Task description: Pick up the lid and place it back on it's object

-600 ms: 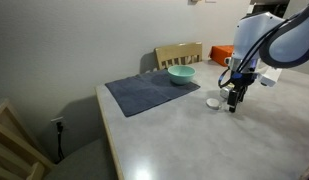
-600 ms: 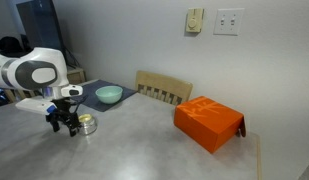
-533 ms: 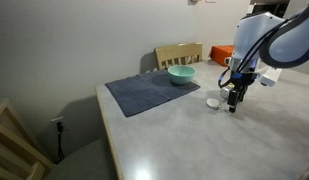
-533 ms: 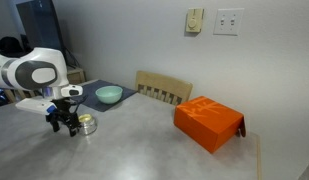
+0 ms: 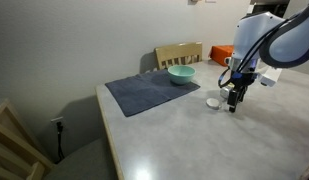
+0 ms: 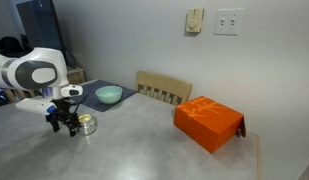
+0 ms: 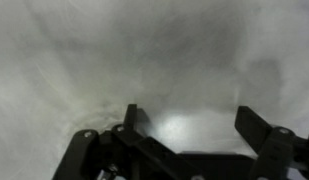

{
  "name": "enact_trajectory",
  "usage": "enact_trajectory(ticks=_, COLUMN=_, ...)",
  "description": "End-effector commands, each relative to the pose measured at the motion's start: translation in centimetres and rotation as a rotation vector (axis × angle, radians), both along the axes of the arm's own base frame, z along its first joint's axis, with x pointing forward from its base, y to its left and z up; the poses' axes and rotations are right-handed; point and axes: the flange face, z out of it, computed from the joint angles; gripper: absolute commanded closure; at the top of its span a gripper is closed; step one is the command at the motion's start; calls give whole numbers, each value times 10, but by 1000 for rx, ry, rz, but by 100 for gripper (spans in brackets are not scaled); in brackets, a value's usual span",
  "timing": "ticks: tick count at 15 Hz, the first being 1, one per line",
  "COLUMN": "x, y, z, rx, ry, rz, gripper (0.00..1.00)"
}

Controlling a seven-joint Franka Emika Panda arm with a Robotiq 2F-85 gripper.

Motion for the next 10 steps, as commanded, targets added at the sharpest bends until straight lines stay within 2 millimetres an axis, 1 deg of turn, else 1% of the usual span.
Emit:
enact_trajectory(ticks=1, x=-43, y=44, z=19, rx=-63, ry=-83, rz=87, gripper=0)
enact_trajectory(ticks=3, x=-44, y=44, z=20, rx=-58, ry=-87, rz=87, gripper=0)
enact_trajectory(ticks=7, x=-29, y=28, z=11, rx=-34, ry=-60, rz=46, gripper=0)
enact_trajectory(ticks=8, x=-1, y=3, z=1, rx=-5, ry=-8, rz=14, gripper=0)
enact_trajectory(ticks=10, x=-5, y=16, z=3, rx=-10, ry=-13, rz=26, gripper=0)
